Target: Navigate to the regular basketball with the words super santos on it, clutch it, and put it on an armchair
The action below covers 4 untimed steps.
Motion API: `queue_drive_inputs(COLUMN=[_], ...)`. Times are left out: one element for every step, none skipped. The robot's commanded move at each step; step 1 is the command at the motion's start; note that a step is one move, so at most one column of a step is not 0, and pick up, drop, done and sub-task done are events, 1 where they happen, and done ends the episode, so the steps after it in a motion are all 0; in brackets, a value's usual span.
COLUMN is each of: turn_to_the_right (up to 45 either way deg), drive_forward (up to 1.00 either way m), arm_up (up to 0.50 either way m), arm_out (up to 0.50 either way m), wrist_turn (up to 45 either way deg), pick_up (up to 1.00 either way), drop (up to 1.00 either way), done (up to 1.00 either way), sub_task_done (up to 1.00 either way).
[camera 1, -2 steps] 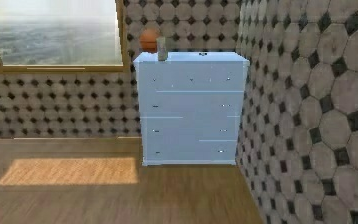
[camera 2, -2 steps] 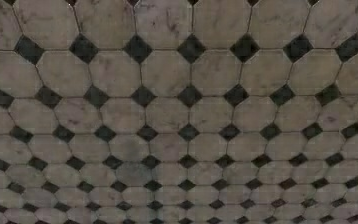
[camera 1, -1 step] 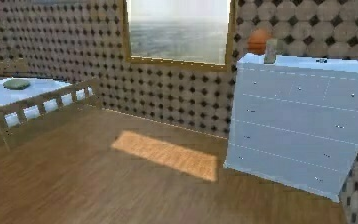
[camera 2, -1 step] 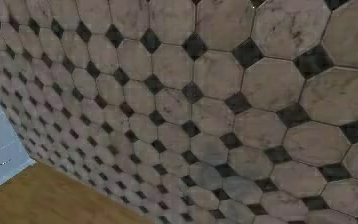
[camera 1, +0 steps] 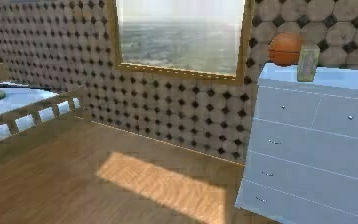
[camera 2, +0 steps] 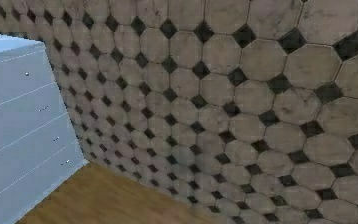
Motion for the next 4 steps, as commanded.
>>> queue_drive_inputs(turn_to_the_right=[-45.0,-21.0,0.0,0.0], drive_forward=[0.0,0.0,1.0,0.6], arm_up=[0.0,0.0,0.0,0.0], arm_out=[0.0,0.0,0.0,0.0], wrist_turn=[0.0,0.0,0.0,0.0], pick_up=[0.0,0.0,0.0,0.0], drop=[0.0,0.0,0.0,0.0], done=[0.0,0.0,0.0,0.0], sub_task_done=[0.0,0.0,0.0,0.0])
